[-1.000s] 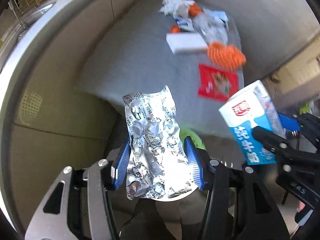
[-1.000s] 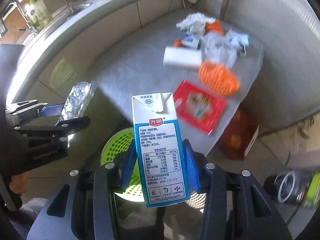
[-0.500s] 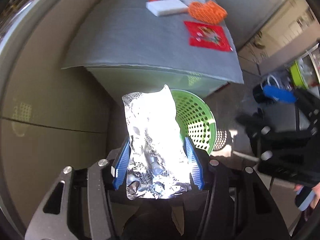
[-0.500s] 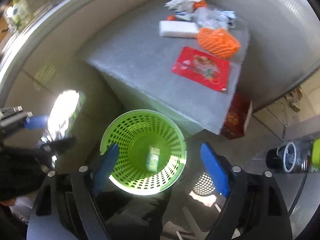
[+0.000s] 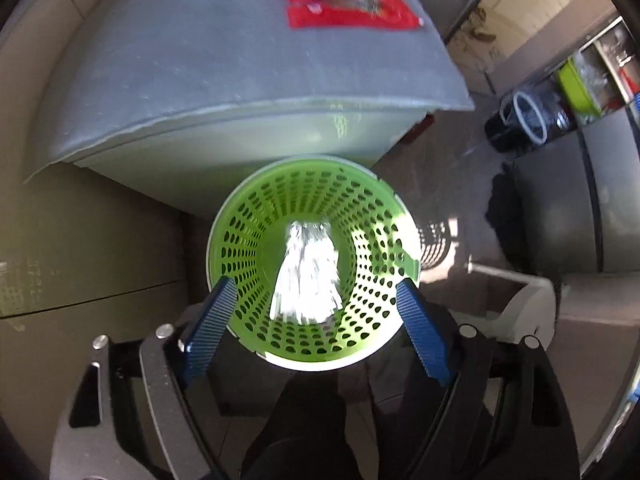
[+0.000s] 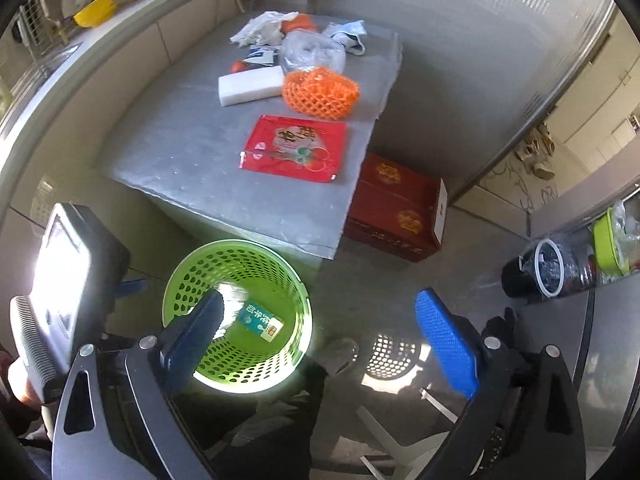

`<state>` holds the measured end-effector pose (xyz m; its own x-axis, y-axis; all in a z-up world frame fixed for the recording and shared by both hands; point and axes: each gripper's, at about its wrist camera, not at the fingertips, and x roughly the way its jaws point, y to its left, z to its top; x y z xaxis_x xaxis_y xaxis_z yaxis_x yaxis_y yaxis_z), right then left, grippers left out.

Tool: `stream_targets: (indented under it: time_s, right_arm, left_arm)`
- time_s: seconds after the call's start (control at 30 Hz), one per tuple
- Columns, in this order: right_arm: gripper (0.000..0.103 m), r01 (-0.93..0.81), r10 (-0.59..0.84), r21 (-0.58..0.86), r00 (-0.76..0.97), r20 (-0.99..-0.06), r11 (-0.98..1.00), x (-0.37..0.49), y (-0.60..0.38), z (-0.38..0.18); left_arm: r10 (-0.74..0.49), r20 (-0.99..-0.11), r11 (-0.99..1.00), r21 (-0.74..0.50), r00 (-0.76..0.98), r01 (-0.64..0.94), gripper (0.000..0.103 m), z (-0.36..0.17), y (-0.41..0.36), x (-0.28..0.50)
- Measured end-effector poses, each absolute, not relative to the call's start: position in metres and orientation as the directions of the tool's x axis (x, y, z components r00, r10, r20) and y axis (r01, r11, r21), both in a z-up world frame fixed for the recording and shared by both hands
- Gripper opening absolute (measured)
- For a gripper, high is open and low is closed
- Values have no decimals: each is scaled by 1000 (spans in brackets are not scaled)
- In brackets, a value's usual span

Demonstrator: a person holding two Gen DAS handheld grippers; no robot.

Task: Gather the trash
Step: 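Carry both items to the green basket and open both tools to drop them, then reach back to the table and grasp the orange foam net with the right tool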

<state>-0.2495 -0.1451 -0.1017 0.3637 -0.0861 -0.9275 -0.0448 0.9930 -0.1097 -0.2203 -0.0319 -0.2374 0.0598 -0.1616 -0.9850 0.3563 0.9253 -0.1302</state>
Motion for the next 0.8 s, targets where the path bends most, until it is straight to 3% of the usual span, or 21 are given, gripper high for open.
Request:
stream_targets:
  time_s: [0.1, 0.23, 0.8]
  right_arm:
    - [96, -35, -99, -119, 362, -927, 992, -249, -145, -101]
    - [96, -31, -111, -133, 380, -918, 991, -245, -145, -93]
    - [101, -93, -63, -119, 462, -884, 989, -183, -166, -56]
  left_arm:
    - [-168, -983, 925, -133, 69, 356, 79, -231, -32, -221]
    - [-161, -979, 930, -107, 128, 351, 88, -206, -22, -219]
    - [-122, -953, 966, -51, 276, 252, 88, -132, -9, -156]
